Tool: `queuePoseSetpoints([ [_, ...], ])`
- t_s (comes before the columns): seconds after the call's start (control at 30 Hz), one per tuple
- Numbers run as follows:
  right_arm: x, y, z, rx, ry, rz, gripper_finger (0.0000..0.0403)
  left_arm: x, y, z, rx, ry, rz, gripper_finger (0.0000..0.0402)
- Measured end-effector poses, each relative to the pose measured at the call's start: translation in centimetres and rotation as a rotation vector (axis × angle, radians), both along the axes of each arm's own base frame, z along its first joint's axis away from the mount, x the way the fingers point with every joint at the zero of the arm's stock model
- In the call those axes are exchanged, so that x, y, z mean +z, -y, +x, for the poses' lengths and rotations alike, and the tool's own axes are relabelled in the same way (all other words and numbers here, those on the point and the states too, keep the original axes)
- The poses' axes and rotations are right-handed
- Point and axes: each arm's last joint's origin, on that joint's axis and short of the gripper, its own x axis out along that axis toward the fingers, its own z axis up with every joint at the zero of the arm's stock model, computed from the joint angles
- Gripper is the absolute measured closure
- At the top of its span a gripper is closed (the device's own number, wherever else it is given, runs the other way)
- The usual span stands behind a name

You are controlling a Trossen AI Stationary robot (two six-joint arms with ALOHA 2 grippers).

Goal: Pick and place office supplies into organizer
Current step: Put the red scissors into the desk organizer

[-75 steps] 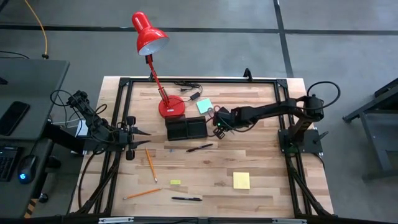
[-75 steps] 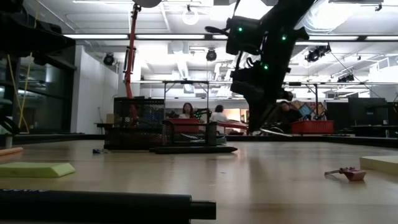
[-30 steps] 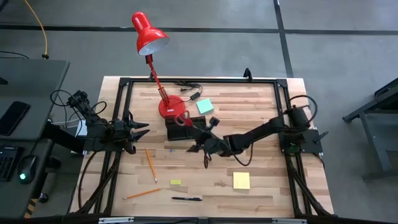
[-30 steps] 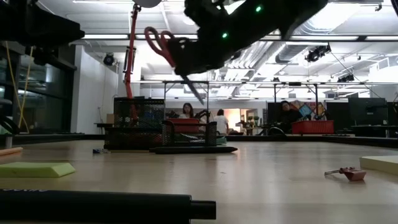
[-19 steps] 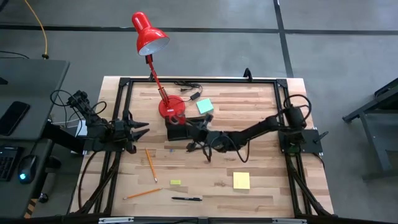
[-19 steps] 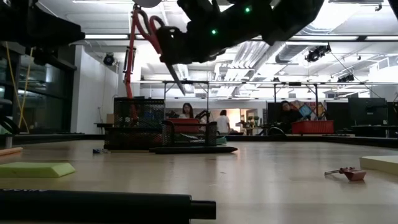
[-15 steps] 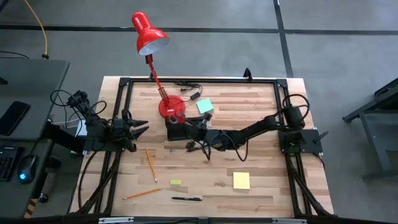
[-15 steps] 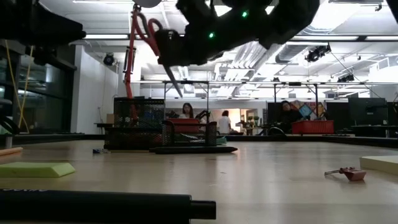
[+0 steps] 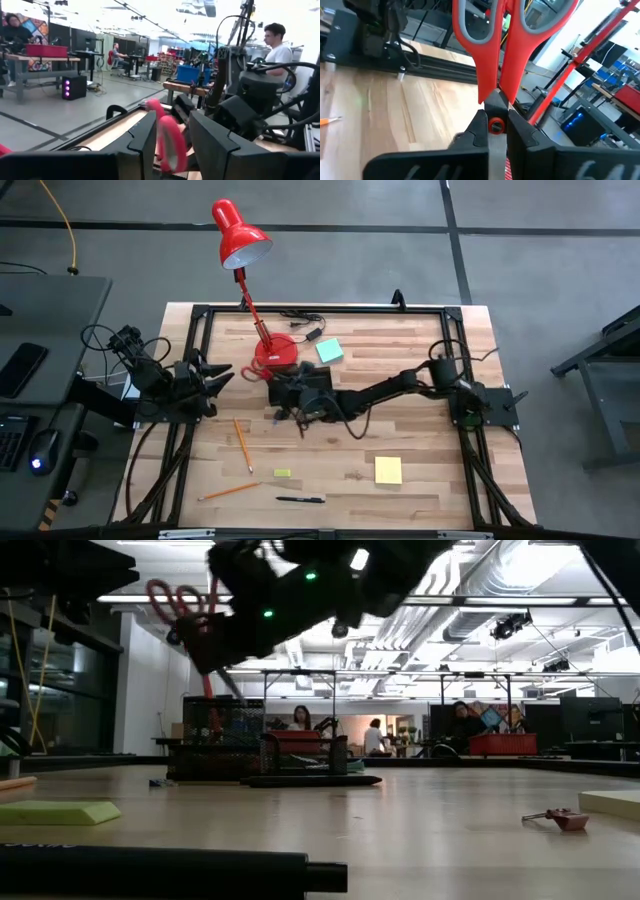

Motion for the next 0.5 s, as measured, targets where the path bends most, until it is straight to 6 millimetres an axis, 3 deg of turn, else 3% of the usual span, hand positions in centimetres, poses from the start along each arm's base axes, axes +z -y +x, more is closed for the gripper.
queuePoseSetpoints([
  [0.23,0.4,0.3,2.0,-0.011,-0.052,-0.01,0.0401,-0.1,0.1,0.1,-0.013,-0.011,0.014,0.0296],
  [0.5,0.2,0.3,1.9,-0.049,-0.074,-0.021,0.0401,-0.4,0.1,0.1,-0.013,-0.044,0.041,0.0296],
])
